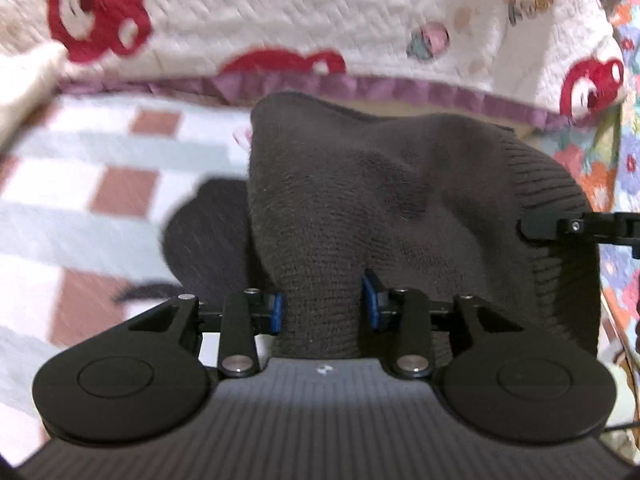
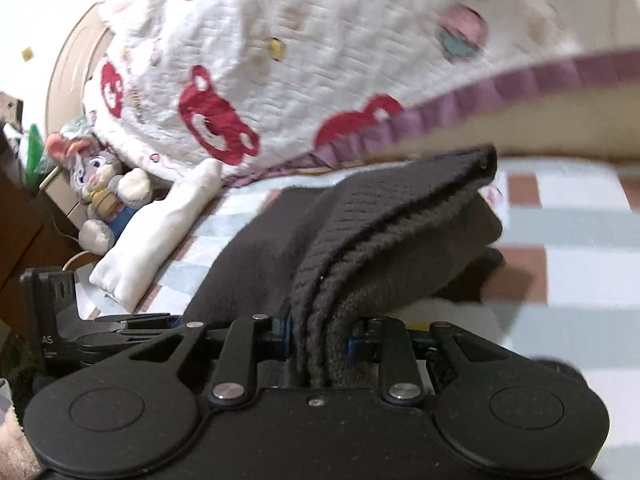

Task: Fold clothes
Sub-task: 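Lift the folded sweater with both tools closed on its ends, then carry the folded sweater with both tools onto the white cloth stack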

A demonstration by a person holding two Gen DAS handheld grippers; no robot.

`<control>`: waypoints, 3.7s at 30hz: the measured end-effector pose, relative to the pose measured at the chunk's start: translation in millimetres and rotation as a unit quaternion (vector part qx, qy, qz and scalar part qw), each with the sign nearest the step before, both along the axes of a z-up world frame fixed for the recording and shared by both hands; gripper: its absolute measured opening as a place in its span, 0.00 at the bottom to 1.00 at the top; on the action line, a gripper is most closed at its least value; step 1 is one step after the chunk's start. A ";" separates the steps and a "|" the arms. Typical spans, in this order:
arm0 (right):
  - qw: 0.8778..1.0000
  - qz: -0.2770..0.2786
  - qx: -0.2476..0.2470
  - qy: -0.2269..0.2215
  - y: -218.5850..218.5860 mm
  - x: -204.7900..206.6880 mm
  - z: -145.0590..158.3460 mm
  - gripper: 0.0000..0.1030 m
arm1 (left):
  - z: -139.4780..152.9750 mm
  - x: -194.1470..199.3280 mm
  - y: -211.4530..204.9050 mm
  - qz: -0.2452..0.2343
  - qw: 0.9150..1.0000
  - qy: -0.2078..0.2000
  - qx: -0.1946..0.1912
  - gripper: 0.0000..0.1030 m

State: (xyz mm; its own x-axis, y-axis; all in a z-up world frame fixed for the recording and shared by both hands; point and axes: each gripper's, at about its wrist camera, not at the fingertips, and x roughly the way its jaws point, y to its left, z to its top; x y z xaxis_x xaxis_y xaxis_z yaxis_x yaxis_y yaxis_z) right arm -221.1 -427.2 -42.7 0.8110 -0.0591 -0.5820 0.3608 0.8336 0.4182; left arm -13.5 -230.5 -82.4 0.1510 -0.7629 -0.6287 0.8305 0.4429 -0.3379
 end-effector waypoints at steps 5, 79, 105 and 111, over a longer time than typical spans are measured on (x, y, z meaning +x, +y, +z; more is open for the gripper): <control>0.999 0.038 -0.021 -0.022 17.4 38.7 31.5 0.26 | 22.6 18.9 40.8 0.051 0.998 -0.017 -0.039 0.33; 0.944 0.150 0.283 -0.081 120.8 434.6 -109.1 0.64 | 6.0 372.8 328.7 0.379 0.924 0.053 -0.020 0.50; 0.928 0.158 0.328 -0.078 156.5 433.8 -105.0 0.68 | -50.2 374.8 331.2 0.376 0.899 0.199 -0.106 0.95; 0.922 0.146 0.355 -0.050 163.2 450.9 -81.1 0.39 | 6.1 373.1 295.0 0.314 0.946 0.073 0.024 0.32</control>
State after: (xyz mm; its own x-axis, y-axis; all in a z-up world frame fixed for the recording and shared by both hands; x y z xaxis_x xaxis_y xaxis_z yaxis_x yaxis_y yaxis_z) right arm 229.8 -264.0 -123.8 0.7840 0.5374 -0.3107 0.0934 0.3926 0.9149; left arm 359.6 64.4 -76.3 0.4740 -0.5220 -0.7091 0.3437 0.8511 -0.3968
